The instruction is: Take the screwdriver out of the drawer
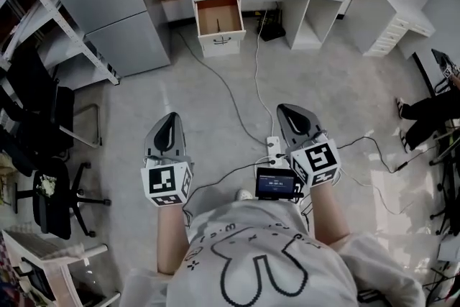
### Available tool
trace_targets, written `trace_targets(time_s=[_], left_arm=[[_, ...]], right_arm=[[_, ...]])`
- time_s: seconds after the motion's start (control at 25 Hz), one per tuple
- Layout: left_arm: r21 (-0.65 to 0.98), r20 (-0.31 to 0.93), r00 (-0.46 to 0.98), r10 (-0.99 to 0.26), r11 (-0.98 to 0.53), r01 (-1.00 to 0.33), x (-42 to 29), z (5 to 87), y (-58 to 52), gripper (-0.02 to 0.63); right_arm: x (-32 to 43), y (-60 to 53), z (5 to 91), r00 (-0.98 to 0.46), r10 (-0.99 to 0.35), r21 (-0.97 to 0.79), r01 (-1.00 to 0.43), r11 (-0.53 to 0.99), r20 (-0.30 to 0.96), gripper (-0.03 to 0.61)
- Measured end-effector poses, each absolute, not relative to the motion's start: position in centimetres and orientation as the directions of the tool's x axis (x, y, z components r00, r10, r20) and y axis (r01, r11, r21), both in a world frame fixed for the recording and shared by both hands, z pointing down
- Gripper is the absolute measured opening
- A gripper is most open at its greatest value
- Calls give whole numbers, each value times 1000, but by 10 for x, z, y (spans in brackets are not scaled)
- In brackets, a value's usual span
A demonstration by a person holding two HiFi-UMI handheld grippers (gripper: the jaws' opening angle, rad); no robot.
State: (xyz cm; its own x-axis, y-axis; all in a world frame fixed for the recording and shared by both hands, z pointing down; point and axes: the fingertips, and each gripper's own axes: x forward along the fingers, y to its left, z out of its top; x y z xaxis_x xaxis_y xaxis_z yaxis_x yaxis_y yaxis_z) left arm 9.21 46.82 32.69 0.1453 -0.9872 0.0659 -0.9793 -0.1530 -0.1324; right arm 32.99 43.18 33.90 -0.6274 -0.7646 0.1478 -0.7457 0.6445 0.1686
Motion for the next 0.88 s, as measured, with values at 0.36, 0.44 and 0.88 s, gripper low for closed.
trace_targets(time_s=[0.36,0.44,0.88], left_arm=[[-159,81,197,-977,-208,-965,105,327,424,11],[-158,84,219,-972,-230,-960,105,329,412,11],[-114,80,215,-973,-223,-968,55,336,328,11]], right_arm=[[338,406,350,-611,-778,149,-764,628,145,20],[340,399,355,-593,-790,137,-779,611,154,20],[310,320,356,-556,-811,147,-800,581,182,20]])
